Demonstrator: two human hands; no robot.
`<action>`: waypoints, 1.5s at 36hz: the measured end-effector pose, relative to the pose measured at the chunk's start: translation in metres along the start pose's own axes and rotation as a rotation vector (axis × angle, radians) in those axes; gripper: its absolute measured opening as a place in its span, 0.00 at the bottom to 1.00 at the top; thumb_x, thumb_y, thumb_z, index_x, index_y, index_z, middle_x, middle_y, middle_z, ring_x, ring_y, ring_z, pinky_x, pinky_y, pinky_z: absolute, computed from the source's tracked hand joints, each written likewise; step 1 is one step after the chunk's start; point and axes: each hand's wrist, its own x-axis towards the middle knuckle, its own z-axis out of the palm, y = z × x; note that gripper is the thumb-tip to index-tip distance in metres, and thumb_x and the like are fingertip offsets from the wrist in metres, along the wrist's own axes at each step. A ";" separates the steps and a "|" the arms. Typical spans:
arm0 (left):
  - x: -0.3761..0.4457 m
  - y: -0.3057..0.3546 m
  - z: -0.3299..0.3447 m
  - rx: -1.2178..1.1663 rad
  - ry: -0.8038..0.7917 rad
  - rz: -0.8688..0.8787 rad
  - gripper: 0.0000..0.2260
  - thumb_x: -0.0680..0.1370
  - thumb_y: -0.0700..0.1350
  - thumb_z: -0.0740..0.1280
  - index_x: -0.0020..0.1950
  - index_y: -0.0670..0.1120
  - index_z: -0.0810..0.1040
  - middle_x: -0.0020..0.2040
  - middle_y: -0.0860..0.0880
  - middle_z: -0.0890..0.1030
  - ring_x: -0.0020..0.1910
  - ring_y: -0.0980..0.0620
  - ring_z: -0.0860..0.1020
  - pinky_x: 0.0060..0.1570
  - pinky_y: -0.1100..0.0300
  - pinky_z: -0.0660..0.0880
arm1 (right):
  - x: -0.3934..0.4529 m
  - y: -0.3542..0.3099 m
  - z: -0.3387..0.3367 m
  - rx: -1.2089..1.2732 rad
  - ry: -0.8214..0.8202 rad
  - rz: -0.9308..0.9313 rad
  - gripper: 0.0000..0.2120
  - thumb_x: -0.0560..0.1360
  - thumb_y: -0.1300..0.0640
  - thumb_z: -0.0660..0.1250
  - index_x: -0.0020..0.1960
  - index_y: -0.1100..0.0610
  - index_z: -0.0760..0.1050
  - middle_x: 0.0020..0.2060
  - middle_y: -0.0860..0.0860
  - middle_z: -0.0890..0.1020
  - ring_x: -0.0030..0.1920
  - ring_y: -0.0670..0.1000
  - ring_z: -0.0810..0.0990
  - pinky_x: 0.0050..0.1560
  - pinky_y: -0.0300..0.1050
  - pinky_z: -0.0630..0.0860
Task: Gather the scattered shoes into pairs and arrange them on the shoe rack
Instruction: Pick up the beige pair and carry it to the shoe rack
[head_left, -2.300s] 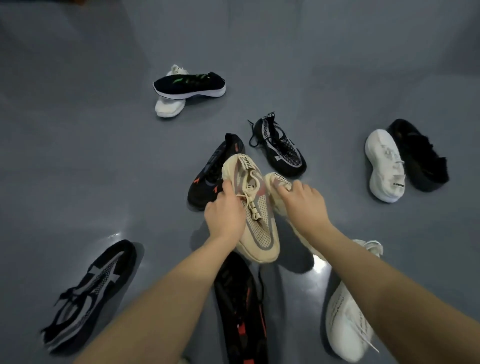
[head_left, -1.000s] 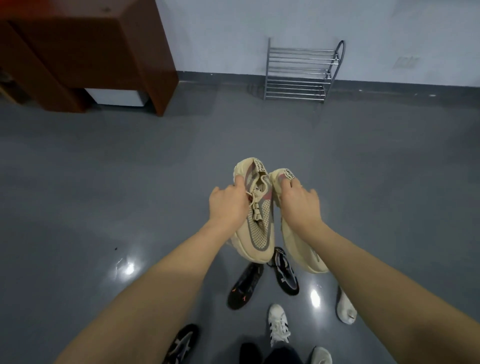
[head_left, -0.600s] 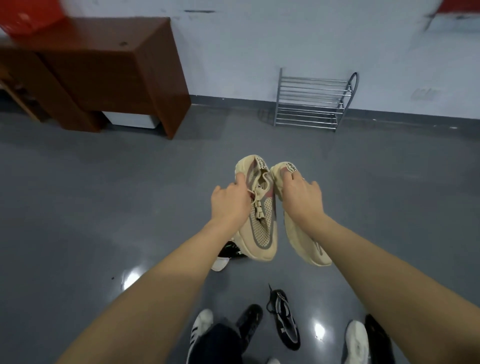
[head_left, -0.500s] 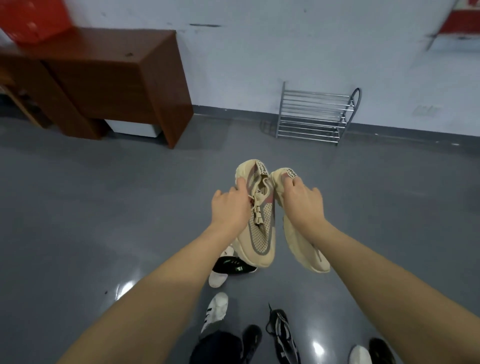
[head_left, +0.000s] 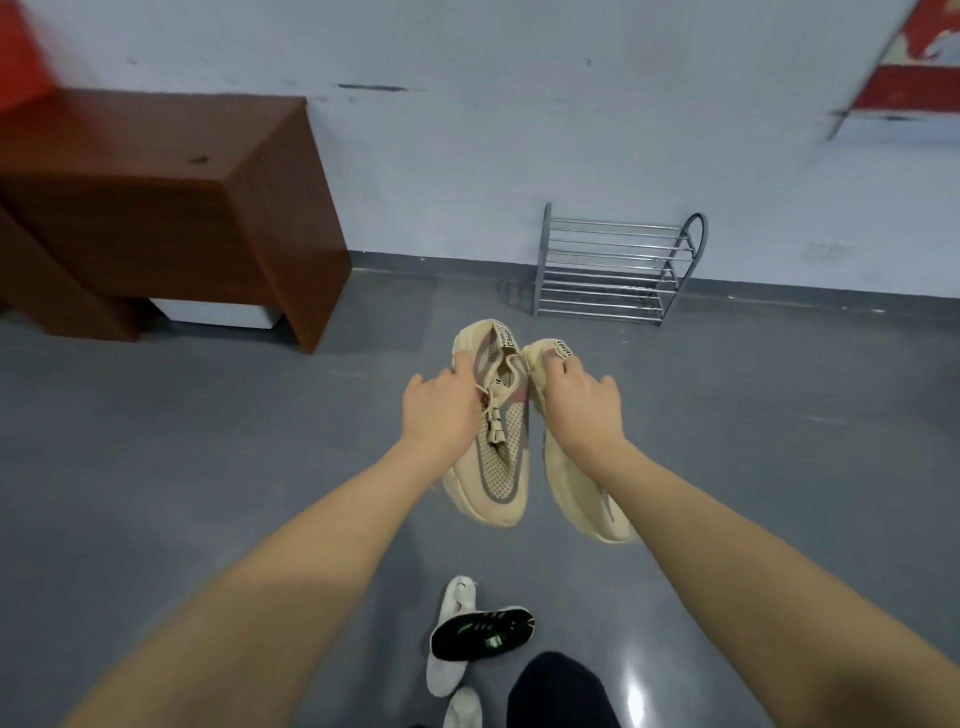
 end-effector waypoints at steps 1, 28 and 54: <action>0.010 -0.003 0.000 0.003 0.001 0.006 0.14 0.79 0.40 0.55 0.65 0.41 0.65 0.49 0.45 0.82 0.45 0.43 0.79 0.45 0.55 0.64 | 0.010 -0.001 0.000 0.006 -0.001 0.002 0.23 0.75 0.67 0.59 0.70 0.61 0.61 0.60 0.55 0.75 0.54 0.57 0.78 0.44 0.48 0.62; 0.433 0.078 0.097 -0.021 -0.096 -0.048 0.13 0.78 0.39 0.55 0.62 0.41 0.66 0.45 0.44 0.82 0.42 0.42 0.79 0.42 0.55 0.63 | 0.419 0.156 0.065 0.049 -0.092 -0.019 0.20 0.76 0.65 0.59 0.67 0.60 0.63 0.59 0.54 0.75 0.53 0.57 0.77 0.48 0.49 0.67; 0.729 0.059 0.278 -0.118 -0.245 -0.006 0.15 0.79 0.40 0.56 0.65 0.41 0.65 0.42 0.46 0.82 0.39 0.44 0.78 0.46 0.56 0.66 | 0.698 0.212 0.237 0.160 -0.287 0.093 0.19 0.75 0.63 0.58 0.66 0.60 0.63 0.59 0.56 0.74 0.56 0.59 0.74 0.54 0.53 0.67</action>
